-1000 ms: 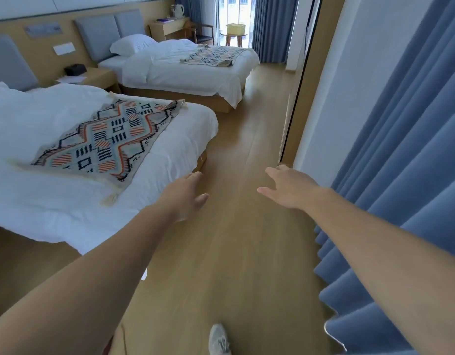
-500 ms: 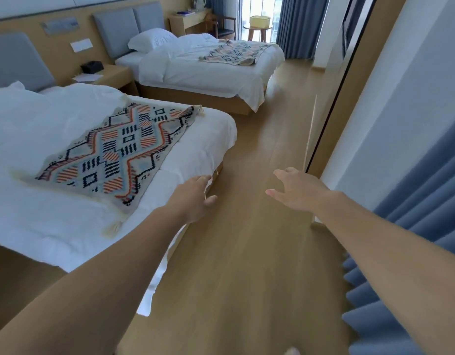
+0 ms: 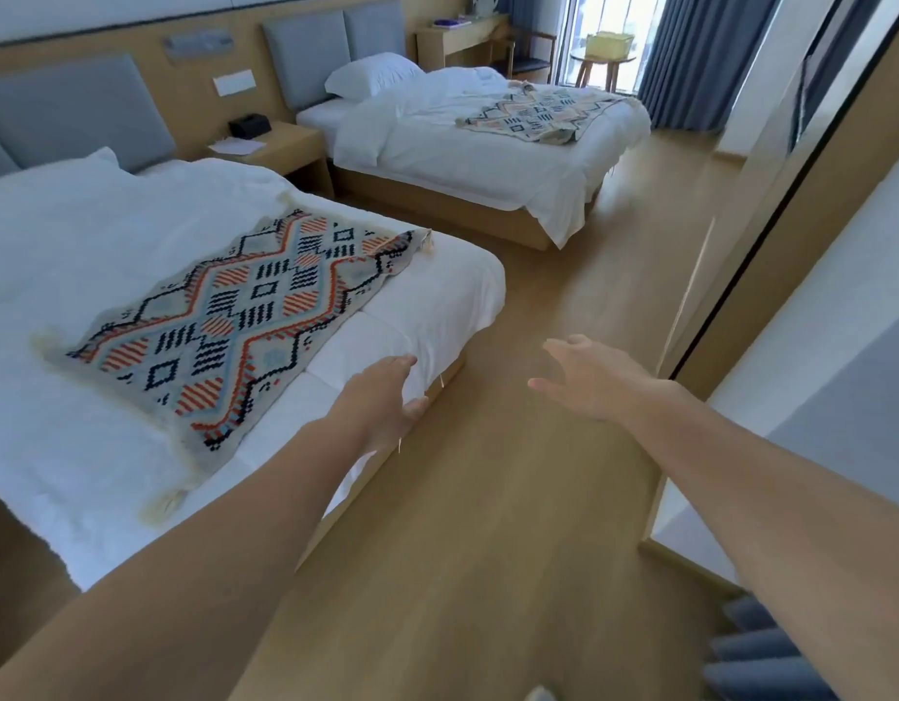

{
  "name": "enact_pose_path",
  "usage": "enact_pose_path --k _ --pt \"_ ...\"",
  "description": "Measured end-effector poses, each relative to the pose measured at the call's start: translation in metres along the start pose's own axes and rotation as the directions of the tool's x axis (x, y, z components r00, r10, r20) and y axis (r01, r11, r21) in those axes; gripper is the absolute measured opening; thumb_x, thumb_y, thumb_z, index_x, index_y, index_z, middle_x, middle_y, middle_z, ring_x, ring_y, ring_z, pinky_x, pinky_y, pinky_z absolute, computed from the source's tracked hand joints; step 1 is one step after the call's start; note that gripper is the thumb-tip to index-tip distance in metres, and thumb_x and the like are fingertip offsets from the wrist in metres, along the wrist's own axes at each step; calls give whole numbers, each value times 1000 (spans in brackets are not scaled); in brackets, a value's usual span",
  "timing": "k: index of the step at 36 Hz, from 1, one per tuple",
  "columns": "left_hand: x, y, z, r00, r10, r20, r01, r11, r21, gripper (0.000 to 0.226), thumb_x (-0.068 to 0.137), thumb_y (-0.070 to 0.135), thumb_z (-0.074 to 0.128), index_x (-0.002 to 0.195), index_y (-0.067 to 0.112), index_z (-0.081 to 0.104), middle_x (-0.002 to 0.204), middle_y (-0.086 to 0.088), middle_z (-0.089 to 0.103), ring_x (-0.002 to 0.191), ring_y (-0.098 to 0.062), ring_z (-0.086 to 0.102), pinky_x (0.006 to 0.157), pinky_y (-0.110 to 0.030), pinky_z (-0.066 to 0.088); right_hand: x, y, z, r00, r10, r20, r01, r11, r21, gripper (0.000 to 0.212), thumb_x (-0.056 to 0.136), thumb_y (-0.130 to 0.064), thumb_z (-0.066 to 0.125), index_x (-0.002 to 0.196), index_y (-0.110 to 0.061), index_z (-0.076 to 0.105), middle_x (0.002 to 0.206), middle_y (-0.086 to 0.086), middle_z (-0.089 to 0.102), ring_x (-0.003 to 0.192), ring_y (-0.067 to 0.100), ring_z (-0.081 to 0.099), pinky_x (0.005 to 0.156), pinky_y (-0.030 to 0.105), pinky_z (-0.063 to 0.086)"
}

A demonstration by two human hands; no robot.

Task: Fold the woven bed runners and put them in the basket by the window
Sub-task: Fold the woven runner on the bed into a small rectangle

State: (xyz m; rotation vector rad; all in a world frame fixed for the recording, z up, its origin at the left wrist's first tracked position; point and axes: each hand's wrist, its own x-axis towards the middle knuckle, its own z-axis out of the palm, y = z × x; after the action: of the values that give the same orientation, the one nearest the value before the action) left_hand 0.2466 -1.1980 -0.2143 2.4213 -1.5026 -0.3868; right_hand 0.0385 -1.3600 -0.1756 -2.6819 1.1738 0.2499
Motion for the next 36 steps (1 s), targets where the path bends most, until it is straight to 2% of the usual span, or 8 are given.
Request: enact_pose_path --k 9,15,18,22,29,36 --pt "75 11 6 991 -131 -8 131 991 -27 64 95 36 52 149 15 25 153 -2 32 138 -19 33 113 -36 28 99 31 -26 990 -125 60 127 991 -30 58 95 -55 43 141 -19 38 141 7 42 116 30 53 90 43 49" --pt "128 -9 3 982 -186 -23 185 981 -56 64 95 36 52 149 14 24 153 -3 31 138 -20 33 113 -38 28 168 27 -36 975 -213 60 216 976 -43 59 96 -54 44 142 -19 38 132 6 48 112 27 55 87 40 49" --pt "166 -28 2 977 -209 -27 207 976 -61 65 95 37 51 149 13 24 153 -3 30 138 -19 32 113 -38 28 218 21 -39 967 -245 67 250 966 -69 61 95 -55 42 145 -21 34 135 7 47 115 29 54 91 42 49" --pt "219 -53 -1 974 -224 -42 221 973 -73 66 95 38 51 149 13 23 153 -4 31 138 -20 32 113 -38 28 282 11 -47 961 -267 69 273 957 -99 64 95 -56 41 148 -21 29 147 8 39 125 30 50 96 43 47" --pt "329 -97 -23 974 -226 -11 224 970 -92 64 96 37 49 149 14 23 154 -3 29 140 -19 29 114 -34 24 401 -16 -68 954 -280 103 291 950 -116 61 95 -54 42 144 -19 34 137 8 45 119 29 52 92 41 48" --pt "405 -136 -44 971 -238 -2 236 968 -88 64 96 37 48 149 11 23 156 -4 26 142 -20 24 116 -37 22 493 -43 -86 948 -284 142 303 941 -147 64 94 -56 42 146 -19 32 140 7 44 120 29 52 95 42 47"
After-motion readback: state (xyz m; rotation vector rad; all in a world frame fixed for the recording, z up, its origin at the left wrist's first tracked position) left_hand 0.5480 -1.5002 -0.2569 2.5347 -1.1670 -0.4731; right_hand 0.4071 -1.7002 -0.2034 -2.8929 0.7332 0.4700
